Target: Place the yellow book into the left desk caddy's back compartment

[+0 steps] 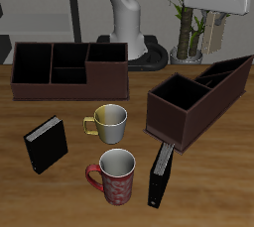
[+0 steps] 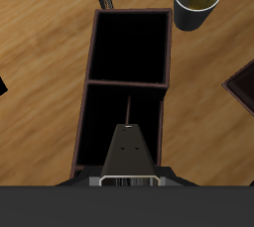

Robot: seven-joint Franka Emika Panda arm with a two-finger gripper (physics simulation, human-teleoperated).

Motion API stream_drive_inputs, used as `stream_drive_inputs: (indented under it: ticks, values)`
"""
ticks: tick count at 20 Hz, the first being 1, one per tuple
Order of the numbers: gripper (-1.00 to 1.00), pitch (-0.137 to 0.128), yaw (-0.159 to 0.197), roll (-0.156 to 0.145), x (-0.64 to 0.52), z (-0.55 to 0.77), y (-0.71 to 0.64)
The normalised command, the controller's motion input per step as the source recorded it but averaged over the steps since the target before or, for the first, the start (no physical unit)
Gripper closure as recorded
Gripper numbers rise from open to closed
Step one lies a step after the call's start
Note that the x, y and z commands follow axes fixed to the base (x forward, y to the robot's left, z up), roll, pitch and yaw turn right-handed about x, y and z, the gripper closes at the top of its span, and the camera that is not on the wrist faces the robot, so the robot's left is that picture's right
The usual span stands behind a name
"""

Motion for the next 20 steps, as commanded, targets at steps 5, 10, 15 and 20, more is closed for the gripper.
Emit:
stream_drive_inputs:
  ticks: [5,10,15,20]
  values:
    - [1.0,0.015,0.013,-0.021,0.22,0.02,0.03]
    - [1.0,0.014,0.025,-0.013,0.2,-0.07,0.06]
    - [1.0,0.013,-0.005,-0.02,0.11,-0.03,-0.04]
    - [1.0,-0.02,0.016,-0.019,0.1,0.08,-0.05]
